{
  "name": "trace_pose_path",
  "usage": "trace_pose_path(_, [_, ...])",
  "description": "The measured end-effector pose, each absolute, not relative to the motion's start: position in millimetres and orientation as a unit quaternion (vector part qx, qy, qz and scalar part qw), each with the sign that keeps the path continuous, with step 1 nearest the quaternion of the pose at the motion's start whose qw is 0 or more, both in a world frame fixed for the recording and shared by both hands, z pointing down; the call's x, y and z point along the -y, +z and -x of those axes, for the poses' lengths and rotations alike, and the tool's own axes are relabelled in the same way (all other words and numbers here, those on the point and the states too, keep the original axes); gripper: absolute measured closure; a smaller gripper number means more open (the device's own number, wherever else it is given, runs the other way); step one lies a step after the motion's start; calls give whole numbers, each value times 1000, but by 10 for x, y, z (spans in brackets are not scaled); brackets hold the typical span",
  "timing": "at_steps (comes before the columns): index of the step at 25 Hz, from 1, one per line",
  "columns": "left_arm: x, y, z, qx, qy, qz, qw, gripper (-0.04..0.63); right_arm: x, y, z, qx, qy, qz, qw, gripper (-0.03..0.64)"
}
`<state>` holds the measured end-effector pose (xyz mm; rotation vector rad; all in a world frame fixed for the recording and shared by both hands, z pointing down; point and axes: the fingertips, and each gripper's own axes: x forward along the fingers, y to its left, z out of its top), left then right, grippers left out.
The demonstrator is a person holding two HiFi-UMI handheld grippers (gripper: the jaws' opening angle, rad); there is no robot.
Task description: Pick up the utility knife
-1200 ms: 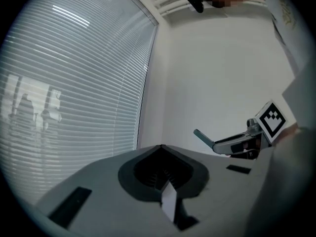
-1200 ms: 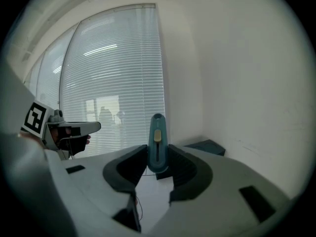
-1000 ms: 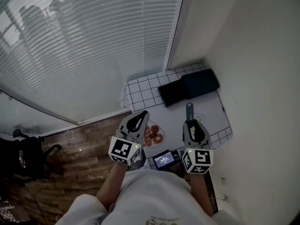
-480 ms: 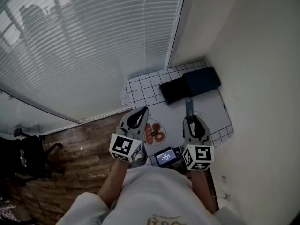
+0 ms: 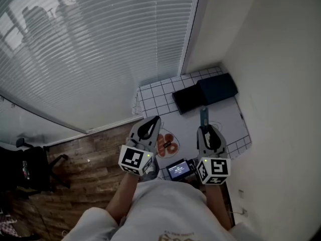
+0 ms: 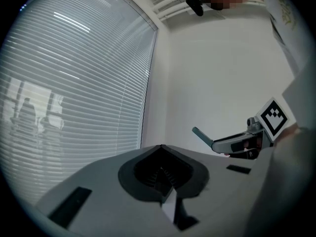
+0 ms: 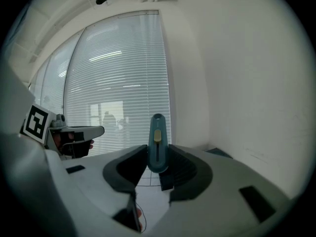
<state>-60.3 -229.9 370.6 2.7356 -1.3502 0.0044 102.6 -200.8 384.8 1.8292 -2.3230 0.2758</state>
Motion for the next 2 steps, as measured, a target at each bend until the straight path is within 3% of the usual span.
trace_pose_path(2, [2288,3699,611,443,1,-895,46,588,1998,3827,-1018,780,91,-613,85,477])
